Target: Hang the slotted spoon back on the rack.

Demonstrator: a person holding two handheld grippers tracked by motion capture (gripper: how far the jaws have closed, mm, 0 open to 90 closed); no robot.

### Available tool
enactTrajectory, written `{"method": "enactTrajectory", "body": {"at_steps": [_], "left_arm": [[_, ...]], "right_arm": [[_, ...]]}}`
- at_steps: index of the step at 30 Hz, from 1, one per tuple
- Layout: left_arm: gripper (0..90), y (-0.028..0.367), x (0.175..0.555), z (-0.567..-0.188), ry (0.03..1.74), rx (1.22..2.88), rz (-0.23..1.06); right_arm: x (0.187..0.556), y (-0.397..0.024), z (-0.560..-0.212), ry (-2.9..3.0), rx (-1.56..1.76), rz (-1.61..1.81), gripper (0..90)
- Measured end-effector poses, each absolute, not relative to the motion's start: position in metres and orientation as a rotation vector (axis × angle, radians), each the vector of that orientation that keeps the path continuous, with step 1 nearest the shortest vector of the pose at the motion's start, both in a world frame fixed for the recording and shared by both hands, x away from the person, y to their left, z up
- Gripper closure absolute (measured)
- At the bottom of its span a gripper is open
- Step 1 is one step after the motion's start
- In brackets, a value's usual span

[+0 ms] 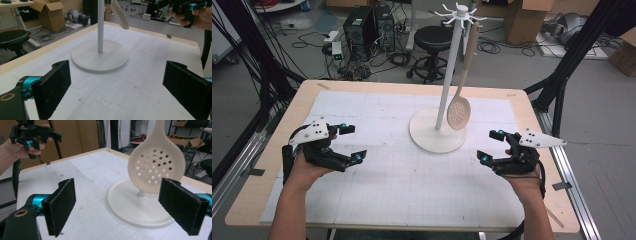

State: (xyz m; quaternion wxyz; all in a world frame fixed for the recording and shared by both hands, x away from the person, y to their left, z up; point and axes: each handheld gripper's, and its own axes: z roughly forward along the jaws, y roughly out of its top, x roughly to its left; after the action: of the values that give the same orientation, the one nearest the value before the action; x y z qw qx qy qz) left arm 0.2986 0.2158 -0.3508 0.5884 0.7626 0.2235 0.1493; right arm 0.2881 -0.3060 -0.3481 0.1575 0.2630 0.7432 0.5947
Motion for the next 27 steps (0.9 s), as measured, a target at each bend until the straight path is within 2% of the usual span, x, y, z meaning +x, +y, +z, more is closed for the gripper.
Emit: {"method": "enactTrajectory", "body": {"at_steps": [11, 27], "left_arm": [[8.5, 0.217, 0.3, -0.351, 0.529, 1.771, 0.345], [8.4, 0.215, 0.298, -0.351, 0.519, 1.781, 0.347]], "right_arm": [[0.29, -0.308, -0.363, 2.142, 0.791, 1.71, 8.5], [0.29, -0.313, -0.364, 2.122, 0.811, 1.735, 8.4]]}}
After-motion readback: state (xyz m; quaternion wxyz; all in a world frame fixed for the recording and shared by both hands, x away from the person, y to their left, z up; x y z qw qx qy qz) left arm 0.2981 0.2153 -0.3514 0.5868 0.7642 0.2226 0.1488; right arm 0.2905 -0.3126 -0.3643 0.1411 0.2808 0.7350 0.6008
